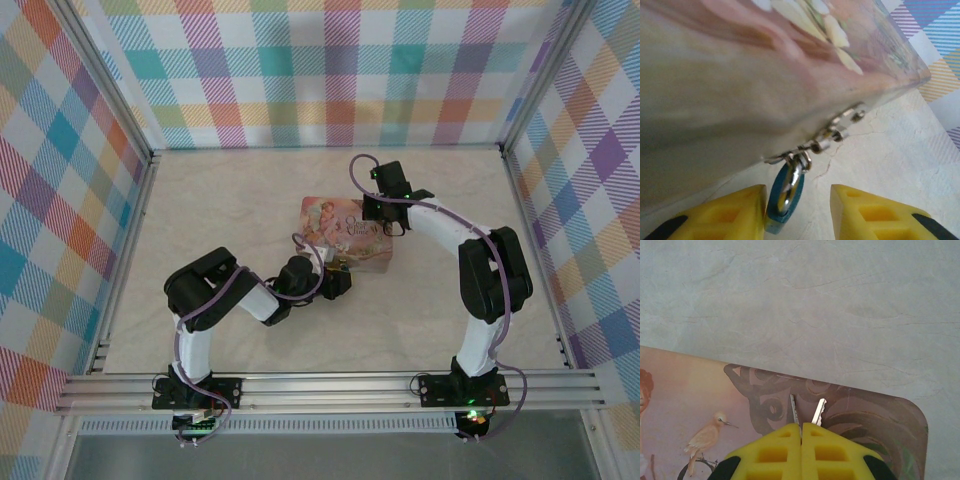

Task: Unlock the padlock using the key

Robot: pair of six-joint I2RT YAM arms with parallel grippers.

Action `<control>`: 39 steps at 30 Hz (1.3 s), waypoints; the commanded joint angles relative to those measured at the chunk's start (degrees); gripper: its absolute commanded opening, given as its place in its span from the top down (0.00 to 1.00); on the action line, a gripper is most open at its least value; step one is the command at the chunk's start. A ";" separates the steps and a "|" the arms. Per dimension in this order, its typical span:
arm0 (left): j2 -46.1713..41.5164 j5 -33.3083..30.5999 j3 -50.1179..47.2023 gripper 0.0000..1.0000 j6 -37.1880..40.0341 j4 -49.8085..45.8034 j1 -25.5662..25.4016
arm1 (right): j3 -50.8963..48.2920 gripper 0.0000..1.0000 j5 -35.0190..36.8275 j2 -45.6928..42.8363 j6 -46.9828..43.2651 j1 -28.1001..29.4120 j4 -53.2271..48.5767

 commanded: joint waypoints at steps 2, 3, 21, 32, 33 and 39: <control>-2.08 1.63 1.03 0.68 -0.43 -1.30 1.20 | -1.06 1.00 -1.06 -1.78 0.67 -0.06 -0.51; -2.12 1.71 1.03 0.68 -0.36 -1.43 1.28 | -1.12 1.00 -1.12 -1.78 0.67 -0.06 -0.51; -6.65 5.20 3.57 0.89 1.58 -15.87 3.20 | -1.61 1.00 -0.86 -4.02 -0.37 -0.06 -0.52; -12.63 13.19 10.31 0.92 5.75 -41.69 5.98 | -3.39 1.00 -2.49 -7.90 -0.36 -1.20 -0.56; -12.84 14.19 11.57 0.92 6.19 -44.74 6.30 | -3.67 1.00 -2.70 -8.32 -0.39 -1.36 -0.51; -12.23 20.48 17.41 0.92 5.50 -56.17 8.50 | -6.05 1.00 -3.65 -11.97 -0.26 -1.73 -0.56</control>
